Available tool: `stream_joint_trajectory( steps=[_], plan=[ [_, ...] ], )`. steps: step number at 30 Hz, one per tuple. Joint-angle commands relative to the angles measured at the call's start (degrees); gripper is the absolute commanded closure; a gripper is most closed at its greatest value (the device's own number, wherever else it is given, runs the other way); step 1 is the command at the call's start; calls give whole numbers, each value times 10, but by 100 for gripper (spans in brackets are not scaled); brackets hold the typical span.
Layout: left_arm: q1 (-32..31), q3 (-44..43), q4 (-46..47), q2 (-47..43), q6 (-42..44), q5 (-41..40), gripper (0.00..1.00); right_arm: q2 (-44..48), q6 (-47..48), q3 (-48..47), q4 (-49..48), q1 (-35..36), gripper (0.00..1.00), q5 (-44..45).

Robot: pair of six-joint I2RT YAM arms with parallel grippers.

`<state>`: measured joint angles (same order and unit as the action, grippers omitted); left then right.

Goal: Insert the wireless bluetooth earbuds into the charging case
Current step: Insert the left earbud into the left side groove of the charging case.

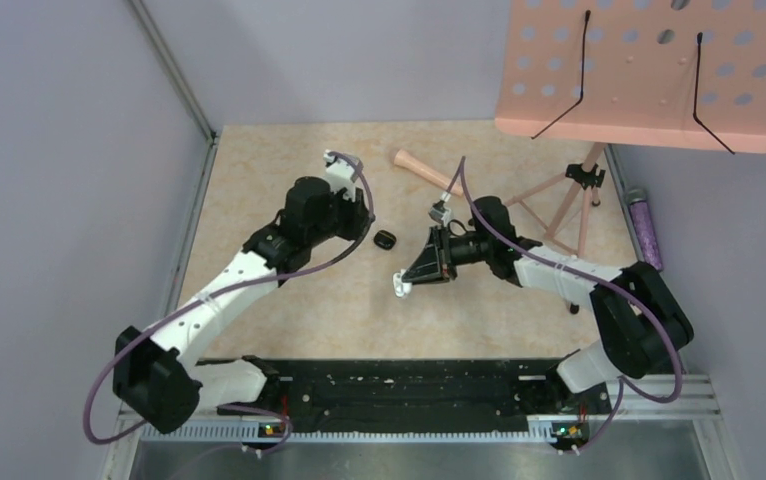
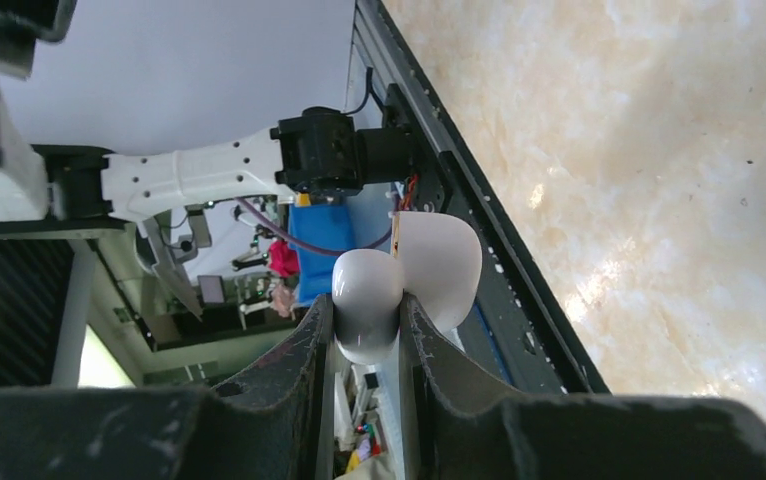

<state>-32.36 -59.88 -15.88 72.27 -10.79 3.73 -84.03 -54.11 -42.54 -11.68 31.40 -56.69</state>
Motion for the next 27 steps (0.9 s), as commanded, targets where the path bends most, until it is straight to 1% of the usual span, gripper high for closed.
stream_joint_trajectory(
  steps=[1, 3, 5, 6, 10, 11, 13, 16, 19, 22, 27],
  plan=[
    [-2, 92, 200, -66, -33, 42, 82, -17, -58, -41, -101, 8, 100, -31],
    [-2, 142, 280, -96, -29, 62, 85, -27, -83, -47, -133, 9, 100, -34],
    [-2, 184, 363, -120, -30, 82, 86, -35, -90, -60, -141, 9, 100, -35],
    [-2, 196, 381, -132, -26, 98, 87, -37, -89, -66, -141, 9, 100, -36],
    [-2, 233, 409, -169, 4, 169, 88, -44, -96, -75, -157, 9, 100, -43],
    [-2, 240, 414, -177, 9, 173, 89, -45, -97, -74, -158, 9, 100, -46],
    [-2, 253, 423, -196, 13, 167, 100, -43, -89, -71, -151, 9, 100, -47],
    [-2, 271, 431, -227, 11, 160, 100, -41, -87, -59, -151, 9, 100, -48],
    [-2, 284, 435, -254, 14, 163, 100, -40, -103, -46, -175, 9, 100, -50],
    [-2, 289, 432, -266, 4, 190, 100, -46, -165, -28, -258, 8, 100, -60],
    [-2, 293, 431, -268, -9, 231, 100, -74, -294, -2, -447, 9, 100, -68]
  ],
)
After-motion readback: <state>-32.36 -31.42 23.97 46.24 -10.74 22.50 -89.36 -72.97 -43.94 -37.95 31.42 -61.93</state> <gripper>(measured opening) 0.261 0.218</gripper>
